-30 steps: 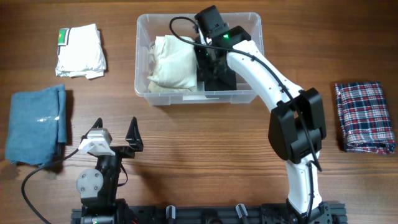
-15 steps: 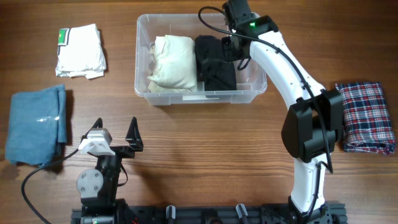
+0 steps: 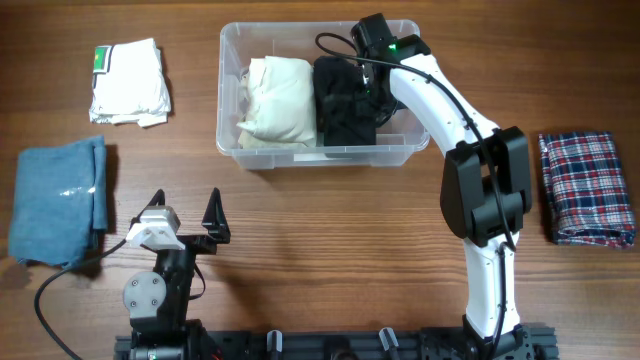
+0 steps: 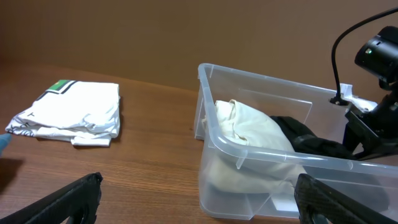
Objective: Pack container
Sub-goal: 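Grasp the black taped bundle and place it beside the cream bundle, then open the right gripper and reach to the plaid folded cloth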
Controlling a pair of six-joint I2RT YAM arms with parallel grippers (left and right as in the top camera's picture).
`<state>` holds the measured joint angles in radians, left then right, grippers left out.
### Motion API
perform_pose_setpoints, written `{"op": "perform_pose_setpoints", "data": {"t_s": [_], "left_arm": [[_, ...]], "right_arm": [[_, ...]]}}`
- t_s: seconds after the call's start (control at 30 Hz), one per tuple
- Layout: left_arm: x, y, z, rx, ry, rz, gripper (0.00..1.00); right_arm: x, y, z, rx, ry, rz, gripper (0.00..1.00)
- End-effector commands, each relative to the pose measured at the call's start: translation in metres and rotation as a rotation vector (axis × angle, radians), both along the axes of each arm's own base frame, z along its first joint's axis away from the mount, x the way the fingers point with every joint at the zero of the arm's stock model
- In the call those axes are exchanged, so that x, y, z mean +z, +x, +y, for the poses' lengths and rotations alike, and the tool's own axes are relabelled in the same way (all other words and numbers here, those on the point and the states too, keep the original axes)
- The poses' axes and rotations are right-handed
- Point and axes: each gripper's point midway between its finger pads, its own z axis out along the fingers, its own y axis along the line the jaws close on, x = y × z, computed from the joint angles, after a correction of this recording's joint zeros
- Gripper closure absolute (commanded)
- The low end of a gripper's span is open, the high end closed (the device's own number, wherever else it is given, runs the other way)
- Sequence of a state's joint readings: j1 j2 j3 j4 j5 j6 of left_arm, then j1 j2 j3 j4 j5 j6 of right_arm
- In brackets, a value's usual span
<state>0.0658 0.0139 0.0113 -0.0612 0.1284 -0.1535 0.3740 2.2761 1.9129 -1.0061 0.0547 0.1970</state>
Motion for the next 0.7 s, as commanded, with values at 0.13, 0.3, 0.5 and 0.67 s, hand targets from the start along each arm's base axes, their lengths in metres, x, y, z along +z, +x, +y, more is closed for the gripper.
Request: {"op": "perform_pose_setpoints", "data": {"t_s": [0.13,0.3,0.5,0.67], "left_arm": [[-0.002,0.0,0.002,0.008,0.02,0.001,0.0],[-0.002,0.0,0.002,0.008,0.02,0.001,0.0],[-0.002,0.0,0.002,0.008,0.02,0.001,0.0],[-0.002,0.0,0.002,0.009,0.02,0.001,0.0]], "right_arm": [[-0.018,-0.013,0.024,-0.011,0.108,0.078,0.92],[0.006,-0.001,0.02,-0.038,0.085,0.024,0.92],[0.066,0.009,0.032,-0.02,0.169,-0.104,0.88],[0.069,0.001,0.059,0.032,0.294,-0.065,0.87]]}}
